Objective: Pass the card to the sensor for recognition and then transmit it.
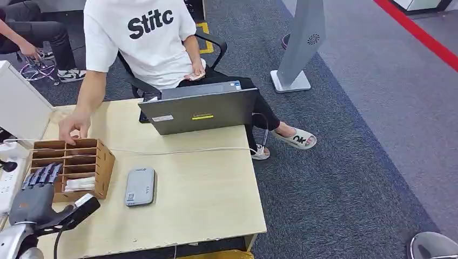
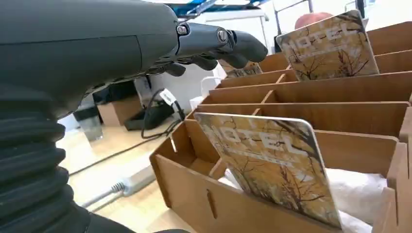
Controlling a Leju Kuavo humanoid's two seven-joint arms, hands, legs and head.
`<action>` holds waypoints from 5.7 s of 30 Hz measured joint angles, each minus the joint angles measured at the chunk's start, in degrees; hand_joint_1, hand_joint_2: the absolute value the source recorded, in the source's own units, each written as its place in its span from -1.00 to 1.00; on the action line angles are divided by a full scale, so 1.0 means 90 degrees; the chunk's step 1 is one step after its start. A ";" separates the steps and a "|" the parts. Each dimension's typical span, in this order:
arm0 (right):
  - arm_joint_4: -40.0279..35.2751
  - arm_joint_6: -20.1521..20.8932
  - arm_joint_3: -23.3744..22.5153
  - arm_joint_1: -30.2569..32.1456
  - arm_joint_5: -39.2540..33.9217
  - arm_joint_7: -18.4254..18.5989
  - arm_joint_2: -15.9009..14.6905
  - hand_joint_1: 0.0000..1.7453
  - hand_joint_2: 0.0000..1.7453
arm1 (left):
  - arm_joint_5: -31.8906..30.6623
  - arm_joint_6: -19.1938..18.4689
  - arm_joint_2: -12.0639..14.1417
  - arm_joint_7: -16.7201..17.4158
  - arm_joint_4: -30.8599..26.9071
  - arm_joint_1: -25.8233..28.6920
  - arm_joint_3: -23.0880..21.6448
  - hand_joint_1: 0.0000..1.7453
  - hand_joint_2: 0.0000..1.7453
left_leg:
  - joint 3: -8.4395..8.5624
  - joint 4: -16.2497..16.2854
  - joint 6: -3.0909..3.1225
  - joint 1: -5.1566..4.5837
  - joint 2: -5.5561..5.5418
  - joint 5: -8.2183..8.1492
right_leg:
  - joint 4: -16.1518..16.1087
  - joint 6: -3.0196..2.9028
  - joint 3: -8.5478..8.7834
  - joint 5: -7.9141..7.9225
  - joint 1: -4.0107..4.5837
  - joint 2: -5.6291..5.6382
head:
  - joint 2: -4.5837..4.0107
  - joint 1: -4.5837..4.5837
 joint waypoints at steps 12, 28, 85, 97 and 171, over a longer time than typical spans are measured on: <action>0.0000 -0.0010 -0.0007 0.0000 0.0095 0.0022 0.0000 -1.00 1.00 | 0.0415 -0.0124 0.0049 -0.0141 0.0182 -0.0006 -0.0029 -1.00 1.00 | 0.0000 0.0000 0.0000 0.0000 0.0002 0.0000 | 0.0000 0.0000 0.0000 0.0000 0.0000 0.0003 | 0.0000 0.0002; 0.0000 -0.0024 -0.0049 0.0000 0.0228 0.0015 0.0000 -1.00 1.00 | 0.1156 -0.0252 0.0172 -0.0376 0.0233 -0.0010 -0.0248 1.00 1.00 | 0.0001 0.0000 0.0000 0.0000 0.0002 0.0000 | 0.0000 0.0000 0.0000 0.0000 0.0000 0.0002 | 0.0000 0.0000; 0.0002 -0.0158 -0.0337 -0.0021 0.0663 -0.0027 -0.0005 -1.00 1.00 | 0.1178 0.0957 0.0580 0.0207 -0.0358 -0.1978 0.0413 1.00 1.00 | 0.0003 0.0000 -0.0005 0.0001 0.0005 0.0009 | 0.0002 0.0000 0.0001 0.0009 0.0001 0.0008 | 0.0000 0.0000; 0.0002 -0.0155 -0.0393 -0.0042 0.0665 0.0080 -0.0012 -1.00 1.00 | 0.0930 0.1190 0.0376 0.0032 0.0148 -0.1971 0.0515 1.00 1.00 | 0.0003 0.0003 -0.0004 -0.0002 0.0015 0.0008 | 0.0000 0.0007 0.0002 0.0014 -0.0001 0.0022 | 0.0000 0.0002; -0.0012 -0.0580 -0.1423 -0.0070 0.1380 0.0056 0.0209 -1.00 1.00 | 0.4900 0.4049 -0.3412 0.1681 0.3660 0.0689 0.9107 -1.00 1.00 | 0.0016 0.0005 0.0049 -0.0022 -0.0017 -0.0031 | -0.0036 0.0057 0.0037 -0.0016 -0.0015 -0.0015 | 0.0000 0.0005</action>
